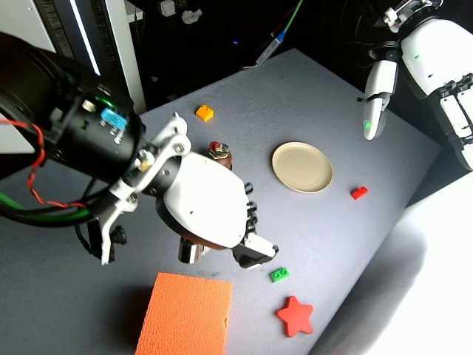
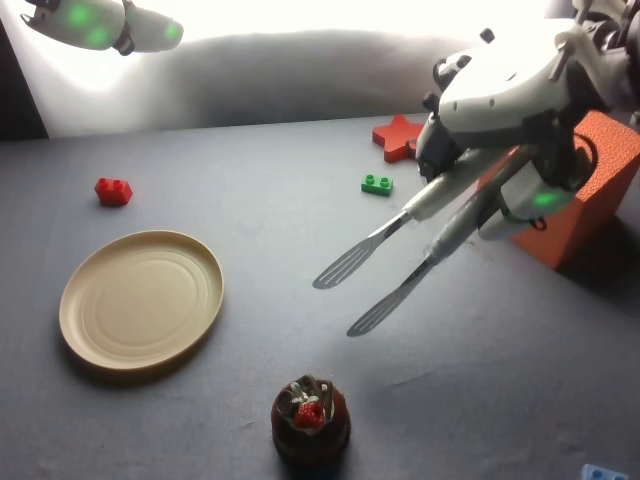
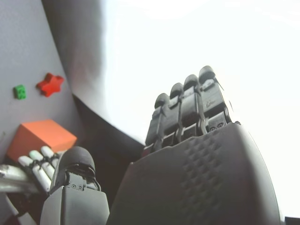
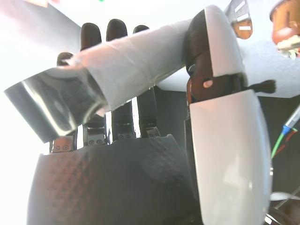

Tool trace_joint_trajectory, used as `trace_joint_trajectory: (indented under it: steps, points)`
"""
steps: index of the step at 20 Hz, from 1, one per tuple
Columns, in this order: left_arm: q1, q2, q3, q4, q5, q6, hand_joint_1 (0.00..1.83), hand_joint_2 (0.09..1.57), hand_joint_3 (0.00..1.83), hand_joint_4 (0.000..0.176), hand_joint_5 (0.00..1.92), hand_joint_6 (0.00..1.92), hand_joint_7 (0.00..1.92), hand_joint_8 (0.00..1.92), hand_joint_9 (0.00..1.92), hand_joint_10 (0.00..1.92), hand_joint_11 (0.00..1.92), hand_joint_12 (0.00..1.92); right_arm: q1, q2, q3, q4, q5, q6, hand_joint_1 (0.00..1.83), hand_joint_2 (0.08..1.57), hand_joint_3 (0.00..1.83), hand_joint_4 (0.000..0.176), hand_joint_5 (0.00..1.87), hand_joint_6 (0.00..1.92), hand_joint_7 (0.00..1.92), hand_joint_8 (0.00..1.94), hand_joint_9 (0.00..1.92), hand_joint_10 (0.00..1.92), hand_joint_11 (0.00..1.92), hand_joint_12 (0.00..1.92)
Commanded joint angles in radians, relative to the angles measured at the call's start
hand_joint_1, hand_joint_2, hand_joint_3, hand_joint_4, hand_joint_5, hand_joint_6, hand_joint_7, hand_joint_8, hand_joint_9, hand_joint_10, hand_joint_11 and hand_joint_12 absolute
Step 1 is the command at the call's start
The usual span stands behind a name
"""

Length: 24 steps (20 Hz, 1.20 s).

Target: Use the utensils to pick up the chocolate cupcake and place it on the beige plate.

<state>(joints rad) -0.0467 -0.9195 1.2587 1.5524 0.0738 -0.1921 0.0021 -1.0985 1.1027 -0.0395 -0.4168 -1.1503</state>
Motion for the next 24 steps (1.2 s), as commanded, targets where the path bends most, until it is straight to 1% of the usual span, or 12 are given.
trace_joint_trajectory:
  steps: [1, 9, 10, 11, 12, 13, 14, 15, 16, 17, 18, 24]
  points:
    - [-0.010, 0.009, 0.004, 0.009, 0.007, 0.000, 0.00, 1.11, 0.00, 0.000, 0.04, 0.01, 0.00, 0.00, 0.00, 0.00, 0.00, 0.00, 0.024, 0.011, -0.004, -0.005, 0.095, 0.004, 1.06, 1.20, 0.01, 0.000, 0.80, 1.22, 0.82, 0.01, 0.73, 0.01, 0.00, 1.57]
    - [-0.010, 0.016, 0.003, 0.005, -0.001, 0.000, 0.00, 1.12, 0.00, 0.000, 0.04, 0.01, 0.01, 0.00, 0.00, 0.00, 0.00, 0.00, 0.084, 0.059, -0.072, -0.007, 0.039, 0.022, 1.07, 1.20, 0.00, 0.000, 0.81, 1.23, 0.80, 0.01, 0.71, 0.00, 0.02, 1.61]
    - [-0.011, 0.016, 0.003, 0.005, -0.001, 0.000, 0.00, 1.11, 0.00, 0.000, 0.03, 0.01, 0.00, 0.00, 0.00, 0.00, 0.00, 0.00, 0.093, 0.069, -0.089, -0.007, 0.031, 0.022, 1.06, 1.15, 0.00, 0.000, 0.69, 0.64, 0.78, 0.00, 0.69, 0.01, 0.00, 1.59]
    - [-0.010, 0.016, 0.003, 0.005, -0.001, 0.000, 0.00, 1.11, 0.00, 0.000, 0.03, 0.00, 0.00, 0.00, 0.00, 0.00, 0.00, 0.00, 0.094, 0.075, -0.100, -0.007, 0.036, 0.022, 1.06, 1.14, 0.00, 0.000, 0.74, 0.33, 0.77, 0.00, 0.69, 0.01, 0.00, 1.60]
    - [-0.010, 0.018, 0.002, 0.005, -0.001, 0.000, 0.00, 1.11, 0.00, 0.000, 0.01, 0.00, 0.00, 0.00, 0.00, 0.00, 0.00, 0.00, 0.094, 0.082, -0.112, -0.007, 0.037, 0.022, 1.09, 1.17, 0.00, 0.000, 0.82, 1.02, 0.78, 0.00, 0.70, 0.01, 0.00, 1.55]
    - [-0.010, 0.018, 0.002, 0.005, -0.001, 0.000, 0.00, 1.11, 0.00, 0.000, 0.01, 0.00, 0.00, 0.00, 0.00, 0.00, 0.00, 0.00, 0.094, 0.085, -0.120, -0.007, 0.032, 0.022, 1.07, 1.20, 0.01, 0.000, 0.80, 1.21, 0.78, 0.00, 0.70, 0.01, 0.00, 1.55]
    - [-0.010, 0.018, 0.002, 0.005, -0.001, 0.000, 0.00, 1.11, 0.00, 0.000, 0.02, 0.00, 0.00, 0.00, 0.00, 0.00, 0.00, 0.00, 0.095, 0.086, -0.122, -0.007, 0.032, 0.022, 1.07, 1.20, 0.00, 0.000, 0.80, 1.24, 0.78, 0.00, 0.71, 0.01, 0.00, 1.58]
    - [-0.010, 0.018, 0.001, 0.005, -0.001, 0.000, 0.00, 1.11, 0.00, 0.000, 0.03, 0.01, 0.00, 0.00, 0.00, 0.00, 0.00, 0.00, 0.095, 0.087, -0.126, -0.007, 0.033, 0.024, 1.06, 1.16, 0.00, 0.000, 0.69, 0.65, 0.77, 0.01, 0.71, 0.01, 0.00, 1.57]
    - [-0.011, 0.018, 0.002, 0.006, -0.001, 0.000, 0.00, 1.11, 0.00, 0.000, 0.04, 0.01, 0.00, 0.00, 0.00, 0.00, 0.00, 0.00, 0.095, 0.089, -0.131, -0.007, 0.035, 0.028, 1.05, 1.14, 0.00, 0.000, 0.73, 0.32, 0.76, 0.00, 0.70, 0.00, 0.00, 1.58]
    - [-0.011, 0.018, 0.001, 0.006, -0.001, 0.000, 0.00, 1.12, 0.00, 0.000, 0.05, 0.01, 0.00, 0.00, 0.00, 0.00, 0.00, 0.00, 0.095, 0.091, -0.136, -0.007, 0.037, 0.031, 1.06, 1.13, 0.00, 0.000, 0.78, 0.16, 0.79, 0.00, 0.72, 0.01, 0.00, 1.59]
    - [-0.011, 0.018, 0.002, 0.006, -0.001, 0.000, 0.00, 1.11, 0.00, 0.000, 0.04, 0.01, 0.00, 0.00, 0.00, 0.00, 0.00, 0.00, 0.095, 0.093, -0.144, -0.007, 0.044, 0.033, 1.06, 1.12, 0.00, 0.000, 0.81, 0.08, 0.79, 0.00, 0.71, 0.00, 0.00, 1.57]
    - [-0.011, 0.019, 0.000, 0.007, -0.001, 0.000, 0.00, 1.12, 0.00, 0.000, 0.01, 0.00, 0.00, 0.00, 0.00, 0.00, 0.00, 0.00, 0.090, 0.097, -0.153, 0.019, 0.041, 0.033, 1.04, 1.13, 0.00, 0.000, 0.85, 0.04, 0.78, 0.01, 0.68, 0.00, 0.00, 1.52]
